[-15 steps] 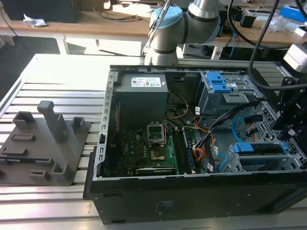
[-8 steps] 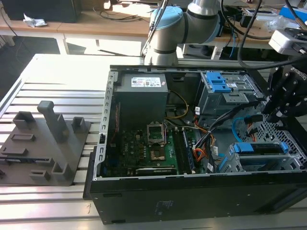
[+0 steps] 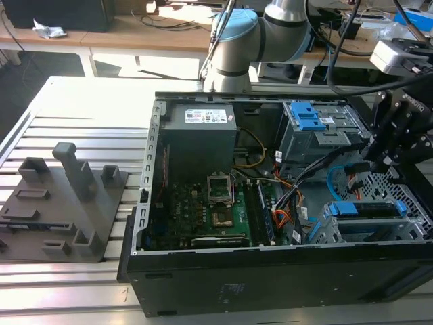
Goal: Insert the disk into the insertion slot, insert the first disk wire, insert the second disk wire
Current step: 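Insert the first disk wire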
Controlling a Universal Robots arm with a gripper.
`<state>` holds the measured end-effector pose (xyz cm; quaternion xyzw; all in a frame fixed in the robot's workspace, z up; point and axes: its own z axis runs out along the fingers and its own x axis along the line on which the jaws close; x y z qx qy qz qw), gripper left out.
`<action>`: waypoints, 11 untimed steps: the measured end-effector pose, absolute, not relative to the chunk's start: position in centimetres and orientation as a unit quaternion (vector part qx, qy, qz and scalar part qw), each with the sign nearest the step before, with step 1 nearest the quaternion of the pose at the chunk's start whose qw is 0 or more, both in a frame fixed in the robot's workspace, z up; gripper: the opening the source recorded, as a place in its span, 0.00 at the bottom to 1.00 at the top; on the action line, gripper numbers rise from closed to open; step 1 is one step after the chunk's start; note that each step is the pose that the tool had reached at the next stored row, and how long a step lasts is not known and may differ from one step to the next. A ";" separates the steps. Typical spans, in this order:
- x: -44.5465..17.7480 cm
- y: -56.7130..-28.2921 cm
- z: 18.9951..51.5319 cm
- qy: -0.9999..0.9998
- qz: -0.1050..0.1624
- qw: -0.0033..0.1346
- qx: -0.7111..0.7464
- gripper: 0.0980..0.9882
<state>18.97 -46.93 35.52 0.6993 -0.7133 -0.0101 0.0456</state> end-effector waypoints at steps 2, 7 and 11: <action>18.6 -46.9 35.6 -0.713 -0.010 0.045 0.699 0.27; 18.2 -46.9 36.2 -0.713 -0.009 0.045 0.699 0.27; 18.2 -46.9 37.2 -0.713 -0.009 0.045 0.699 0.27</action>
